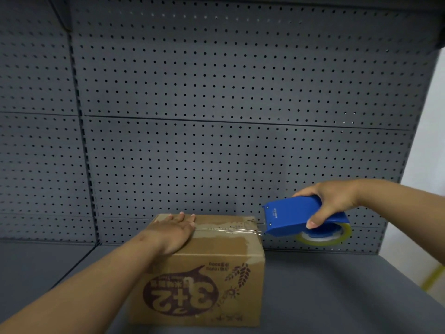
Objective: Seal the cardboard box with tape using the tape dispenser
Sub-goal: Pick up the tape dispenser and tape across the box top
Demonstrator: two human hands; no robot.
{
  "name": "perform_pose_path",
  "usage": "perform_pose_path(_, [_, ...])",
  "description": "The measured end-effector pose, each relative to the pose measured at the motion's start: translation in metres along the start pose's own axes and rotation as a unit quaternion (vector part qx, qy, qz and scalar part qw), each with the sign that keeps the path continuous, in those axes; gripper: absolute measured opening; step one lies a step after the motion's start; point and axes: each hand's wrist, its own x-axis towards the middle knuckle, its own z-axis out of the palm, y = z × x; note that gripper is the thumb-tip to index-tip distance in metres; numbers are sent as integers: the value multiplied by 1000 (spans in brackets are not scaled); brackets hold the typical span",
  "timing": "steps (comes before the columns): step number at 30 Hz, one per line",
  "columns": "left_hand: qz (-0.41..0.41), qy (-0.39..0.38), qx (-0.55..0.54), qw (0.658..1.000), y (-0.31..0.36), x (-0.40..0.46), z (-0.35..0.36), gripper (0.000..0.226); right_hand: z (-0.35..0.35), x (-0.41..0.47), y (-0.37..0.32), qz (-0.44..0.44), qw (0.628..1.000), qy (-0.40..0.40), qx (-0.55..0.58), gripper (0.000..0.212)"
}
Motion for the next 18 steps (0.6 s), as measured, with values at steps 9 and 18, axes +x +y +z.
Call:
perform_pose_path(9, [-7, -4, 35, 999, 7, -8, -5, 54, 12, -6, 21, 30, 999, -7, 11, 50])
perform_pose_path(18, [22, 81, 121, 989, 69, -11, -19, 65, 18, 11, -6, 59, 997, -31, -37, 54])
